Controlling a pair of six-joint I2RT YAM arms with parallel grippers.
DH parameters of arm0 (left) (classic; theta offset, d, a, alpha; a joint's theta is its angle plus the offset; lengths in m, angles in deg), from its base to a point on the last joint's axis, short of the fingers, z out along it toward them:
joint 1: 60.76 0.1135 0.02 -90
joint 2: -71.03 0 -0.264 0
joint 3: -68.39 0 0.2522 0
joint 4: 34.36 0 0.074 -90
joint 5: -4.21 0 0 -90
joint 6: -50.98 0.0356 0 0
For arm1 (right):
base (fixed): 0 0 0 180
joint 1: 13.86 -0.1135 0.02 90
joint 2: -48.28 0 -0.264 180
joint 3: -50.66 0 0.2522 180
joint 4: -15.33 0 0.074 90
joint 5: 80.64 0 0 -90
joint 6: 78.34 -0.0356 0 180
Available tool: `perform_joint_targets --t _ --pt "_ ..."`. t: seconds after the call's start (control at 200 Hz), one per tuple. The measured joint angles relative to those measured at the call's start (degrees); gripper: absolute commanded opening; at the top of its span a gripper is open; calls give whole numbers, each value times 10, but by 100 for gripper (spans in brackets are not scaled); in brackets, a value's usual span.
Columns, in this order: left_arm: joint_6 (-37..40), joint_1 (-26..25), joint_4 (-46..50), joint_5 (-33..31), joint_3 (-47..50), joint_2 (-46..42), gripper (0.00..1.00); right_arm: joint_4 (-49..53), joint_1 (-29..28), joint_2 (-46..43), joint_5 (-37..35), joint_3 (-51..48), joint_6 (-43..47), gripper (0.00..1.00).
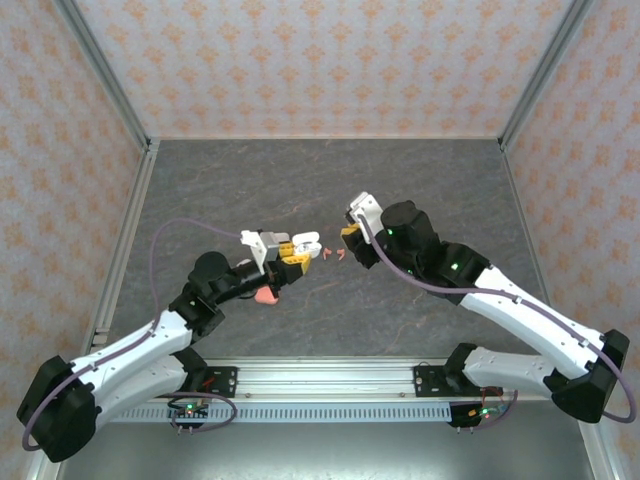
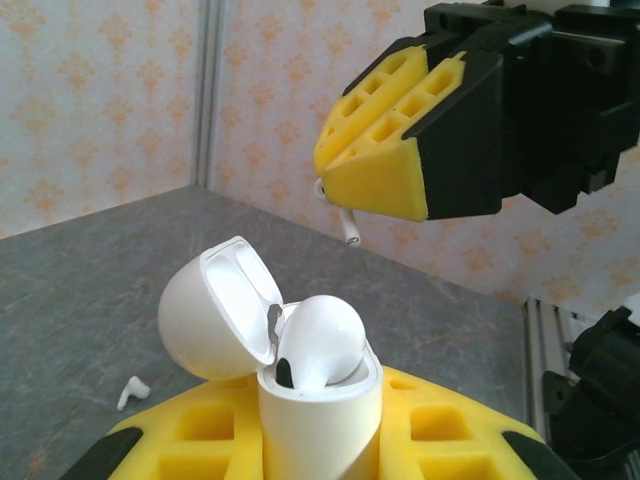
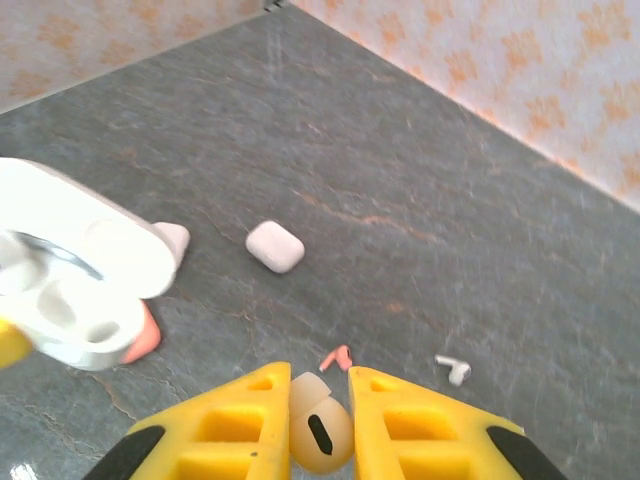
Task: Insert the wireless bluetooth earbuds into the charging case
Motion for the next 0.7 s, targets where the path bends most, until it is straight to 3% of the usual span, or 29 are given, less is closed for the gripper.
perform_joint_targets --t 0.701 --pt "-4 -9 -2 38 -21 28 0 -38 -39 16 21 12 66 17"
